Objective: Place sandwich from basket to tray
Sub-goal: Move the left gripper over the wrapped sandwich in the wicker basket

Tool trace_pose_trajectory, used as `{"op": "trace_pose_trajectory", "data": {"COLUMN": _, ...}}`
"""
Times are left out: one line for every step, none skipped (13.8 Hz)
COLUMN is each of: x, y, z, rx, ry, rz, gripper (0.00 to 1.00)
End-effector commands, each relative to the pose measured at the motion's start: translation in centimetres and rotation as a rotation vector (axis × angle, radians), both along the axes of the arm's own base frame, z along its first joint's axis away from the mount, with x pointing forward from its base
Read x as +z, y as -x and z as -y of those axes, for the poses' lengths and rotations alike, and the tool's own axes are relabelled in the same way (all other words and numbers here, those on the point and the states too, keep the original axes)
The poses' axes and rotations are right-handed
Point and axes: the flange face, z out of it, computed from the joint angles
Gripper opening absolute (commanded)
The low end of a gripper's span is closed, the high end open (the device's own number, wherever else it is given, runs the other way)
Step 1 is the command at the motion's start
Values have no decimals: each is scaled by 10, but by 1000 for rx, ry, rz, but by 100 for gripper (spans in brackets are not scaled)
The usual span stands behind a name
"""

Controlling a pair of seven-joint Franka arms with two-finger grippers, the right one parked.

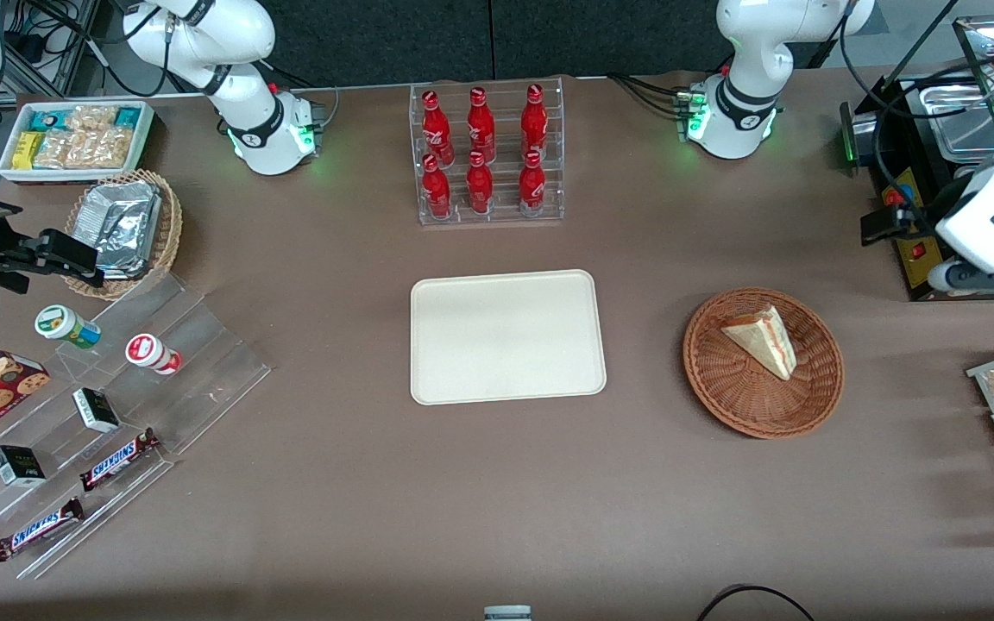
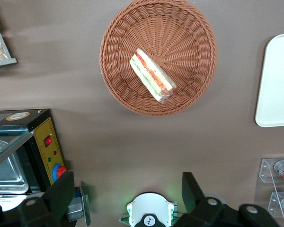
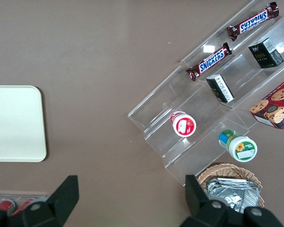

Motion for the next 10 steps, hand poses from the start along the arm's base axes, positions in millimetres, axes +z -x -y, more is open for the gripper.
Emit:
{"op": "trace_pose_trajectory", "data": {"x": -43, "y": -4, "z": 1, "rx": 165, "ry": -52, "rz": 21, "gripper": 100}}
{"op": "trace_pose_trajectory", "data": {"x": -62, "y": -4, "z": 6, "rx": 246, "ry": -74, "rz": 36, "gripper": 100}}
{"op": "trace_pose_trajectory", "data": {"x": -79, "y": -4, "z": 9, "rx": 309, "ry": -86, "rz": 57, "gripper": 100}}
{"op": "trace_pose_trajectory", "data": {"x": -97, "y": -4, "z": 10, "rx": 375, "ry": -91, "rz": 79, "gripper": 100}}
{"op": "trace_pose_trajectory", "data": {"x": -115, "y": -2, "z": 12, "rx": 417, "ry": -89, "rz": 98, "gripper": 100}}
{"op": "trace_pose_trajectory", "data": {"x": -128, "y": 1, "z": 12, "rx": 457, "ry": -91, "rz": 115, "gripper": 100}}
{"op": "trace_pose_trajectory", "data": {"x": -141, "y": 5, "z": 16, "rx": 496, "ry": -99, "rz": 119, "gripper": 100}}
{"op": "trace_pose_trajectory", "data": {"x": -155, "y": 9, "z": 24, "rx": 528, "ry": -102, "rz": 135, "gripper": 100}}
{"op": "trace_pose_trajectory", "data": {"x": -167, "y": 13, "z": 30, "rx": 566, "ry": -104, "rz": 155, "gripper": 100}}
{"op": "trace_pose_trajectory", "data": {"x": -181, "y": 18, "z": 34, "rx": 605, "ry": -109, "rz": 169, "gripper": 100}}
